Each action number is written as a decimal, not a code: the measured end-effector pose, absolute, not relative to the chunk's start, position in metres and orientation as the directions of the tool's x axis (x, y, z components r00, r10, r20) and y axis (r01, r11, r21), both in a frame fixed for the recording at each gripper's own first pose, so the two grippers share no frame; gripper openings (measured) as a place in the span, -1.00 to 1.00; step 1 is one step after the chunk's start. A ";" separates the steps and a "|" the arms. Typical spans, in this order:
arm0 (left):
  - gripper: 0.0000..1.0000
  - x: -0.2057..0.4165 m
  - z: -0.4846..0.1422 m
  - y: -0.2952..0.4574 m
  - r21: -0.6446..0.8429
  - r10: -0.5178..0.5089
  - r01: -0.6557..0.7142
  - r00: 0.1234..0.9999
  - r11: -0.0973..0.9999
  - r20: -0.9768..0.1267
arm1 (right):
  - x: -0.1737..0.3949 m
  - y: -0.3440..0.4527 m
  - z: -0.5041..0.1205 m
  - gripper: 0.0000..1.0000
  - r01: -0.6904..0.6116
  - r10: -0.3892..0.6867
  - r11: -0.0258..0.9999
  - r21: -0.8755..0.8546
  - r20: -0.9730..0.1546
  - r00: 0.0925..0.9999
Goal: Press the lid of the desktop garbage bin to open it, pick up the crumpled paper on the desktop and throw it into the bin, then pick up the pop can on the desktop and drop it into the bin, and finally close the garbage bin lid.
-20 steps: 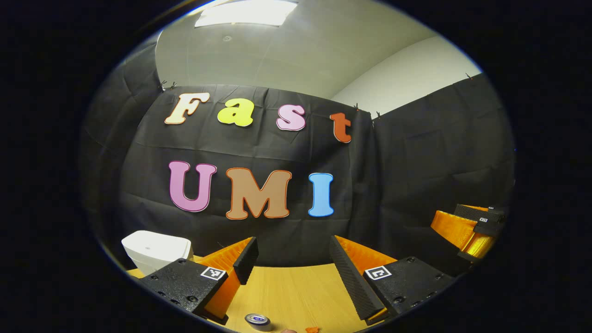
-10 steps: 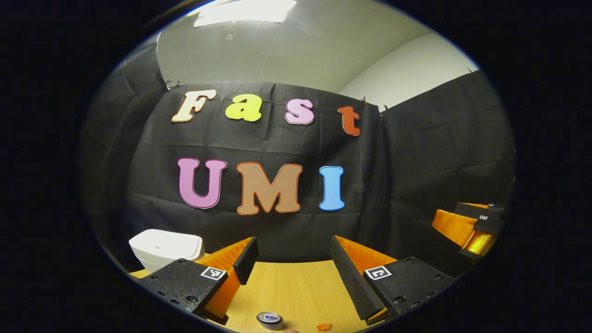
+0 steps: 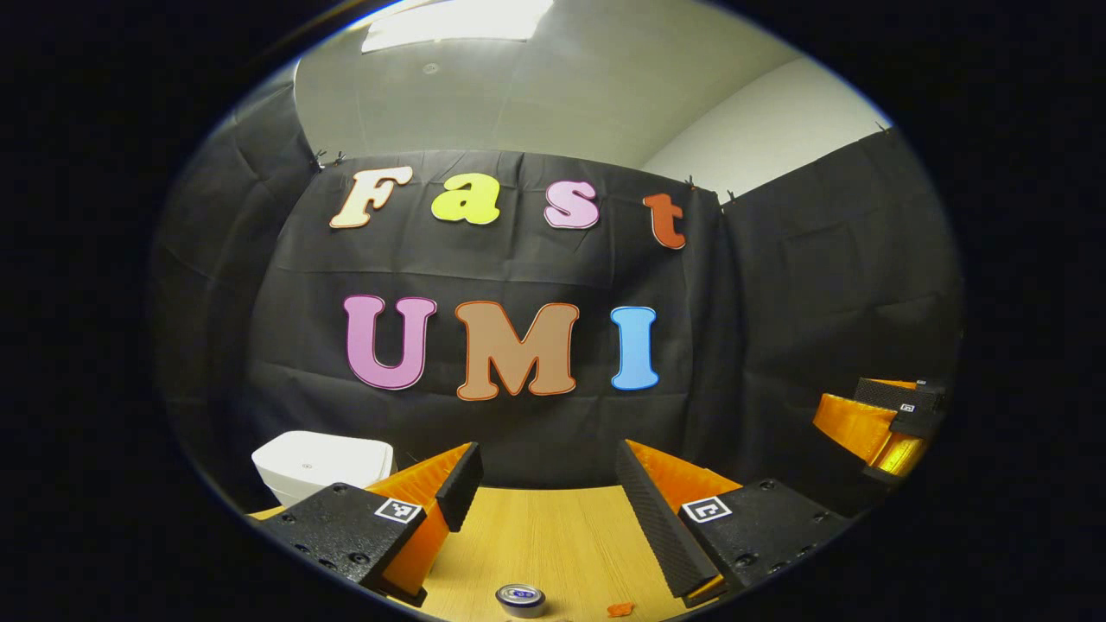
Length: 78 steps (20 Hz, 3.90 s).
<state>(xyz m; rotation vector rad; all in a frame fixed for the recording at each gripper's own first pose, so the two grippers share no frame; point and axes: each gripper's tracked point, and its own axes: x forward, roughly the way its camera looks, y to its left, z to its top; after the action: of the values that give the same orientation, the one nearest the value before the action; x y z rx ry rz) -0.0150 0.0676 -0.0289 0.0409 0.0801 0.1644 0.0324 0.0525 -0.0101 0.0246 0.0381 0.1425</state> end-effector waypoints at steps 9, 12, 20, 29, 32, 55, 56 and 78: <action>-0.10 -0.016 -0.017 0.072 0.100 0.182 -0.177 0.982 0.979 -0.042 | 0.028 0.049 -0.012 0.96 -0.136 0.137 0.991 0.017 -0.044 0.990; -0.57 -0.016 -0.022 0.077 0.096 0.196 -0.190 0.979 0.977 -0.054 | 0.028 0.049 -0.012 0.96 -0.135 0.135 0.991 0.014 -0.047 0.990; -1.00 -0.022 -0.033 0.151 0.136 0.369 -0.355 0.924 0.925 -0.103 | 0.032 0.066 -0.017 0.96 -0.149 0.149 0.989 0.005 -0.053 0.987; -1.00 -0.024 -0.021 0.272 0.193 0.553 -0.536 0.832 0.822 -0.046 | 0.035 0.088 -0.029 0.98 -0.150 0.150 0.989 0.005 -0.081 0.985; -1.00 -0.025 -0.025 0.304 0.190 0.590 -0.572 0.806 0.798 -0.050 | 0.033 0.091 -0.035 0.97 -0.134 0.134 0.991 0.003 -0.095 0.986; -1.00 -0.036 -0.141 0.361 0.253 0.647 -0.596 0.722 0.762 -0.245 | 0.022 0.101 -0.072 0.98 -0.120 0.109 0.992 -0.041 -0.215 0.971; -1.00 -0.036 -0.142 0.362 0.240 0.643 -0.597 0.724 0.766 -0.251 | 0.022 0.105 -0.074 0.98 -0.129 0.117 0.991 -0.041 -0.220 0.968; 0.84 -0.071 -0.025 0.254 0.124 0.445 -0.440 0.895 0.890 -0.018 | 0.052 0.154 -0.109 0.97 -0.298 0.291 0.954 0.016 -0.269 0.918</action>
<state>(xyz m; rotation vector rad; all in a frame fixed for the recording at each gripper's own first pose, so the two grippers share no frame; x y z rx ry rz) -0.0707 0.2540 -0.0252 0.1178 0.0459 0.4596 0.0523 0.1540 -0.1092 -0.0259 0.2730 0.3030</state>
